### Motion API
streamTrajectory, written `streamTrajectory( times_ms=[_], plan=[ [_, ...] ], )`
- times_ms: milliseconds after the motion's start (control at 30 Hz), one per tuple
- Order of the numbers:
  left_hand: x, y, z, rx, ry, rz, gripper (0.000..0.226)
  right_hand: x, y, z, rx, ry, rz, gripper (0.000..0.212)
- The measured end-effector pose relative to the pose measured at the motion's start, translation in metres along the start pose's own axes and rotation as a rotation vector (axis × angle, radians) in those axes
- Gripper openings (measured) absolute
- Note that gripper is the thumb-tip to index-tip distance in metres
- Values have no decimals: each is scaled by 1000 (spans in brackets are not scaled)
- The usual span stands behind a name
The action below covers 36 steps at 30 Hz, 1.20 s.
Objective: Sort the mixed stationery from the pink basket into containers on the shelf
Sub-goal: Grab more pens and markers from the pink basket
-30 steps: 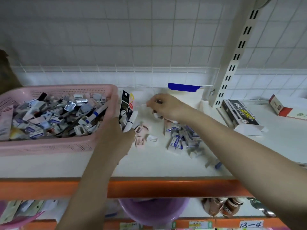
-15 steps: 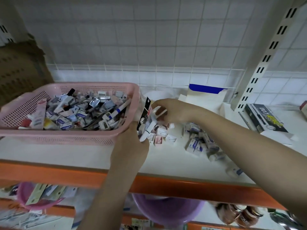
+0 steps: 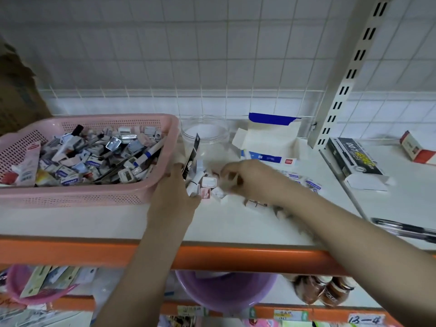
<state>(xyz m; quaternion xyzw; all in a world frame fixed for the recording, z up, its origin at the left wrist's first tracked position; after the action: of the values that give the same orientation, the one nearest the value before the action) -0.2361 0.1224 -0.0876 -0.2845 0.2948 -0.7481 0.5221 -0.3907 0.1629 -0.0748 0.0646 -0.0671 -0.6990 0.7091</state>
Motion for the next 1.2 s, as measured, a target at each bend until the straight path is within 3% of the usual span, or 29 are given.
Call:
streamTrajectory(
  times_ms=[100,233,333,533,667,733,833,900,1000,1100,1133,1200],
  plan=[
    [-4,-12,-3,65,-70,-84,51,-14,-34,34,-60,-71,-161,27],
    [-2,-20,-17,124,-68,-125,46,-36,-62,37,-218,94,-341,40],
    [5,-19,-22,145,-59,-162,36,-45,-62,16,-139,117,-373,44],
    [10,-15,-12,14,-122,-119,25,-56,-69,10,8,-43,-402,28],
    [5,-15,-3,-8,-158,-119,27,-61,-78,17,-72,-59,-438,27],
    [0,-16,1,-144,-111,-116,25,-55,-74,22,-114,-159,-398,26],
    [-5,-15,1,-542,32,-12,19,-45,-40,30,193,-378,-174,49],
    [-8,-16,0,-924,116,114,7,-39,-10,32,443,-385,-12,74],
    [-7,-14,1,-1214,96,195,25,-34,22,34,729,-408,119,89],
    [-4,-8,3,-1318,6,292,16,-31,23,27,1178,-523,-69,84],
    [-3,-6,3,-1333,-13,316,12,-31,23,17,1307,-509,-183,76],
    [-1,-7,2,-1343,-26,336,11,-28,31,0,1340,-402,-303,44]
  ],
)
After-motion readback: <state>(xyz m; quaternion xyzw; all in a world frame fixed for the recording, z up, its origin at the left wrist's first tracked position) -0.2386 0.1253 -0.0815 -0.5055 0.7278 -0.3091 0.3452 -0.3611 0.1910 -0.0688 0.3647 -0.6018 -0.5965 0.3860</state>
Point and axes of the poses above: each hand's wrist, its own x-axis towards the middle knuckle, its own z-axis out of the back of the hand, y = z × x, the point moved 6 cm from there along x, towards the middle knuckle, and after that the axes turned 12 degrees about -x, right-handed, at the moved point
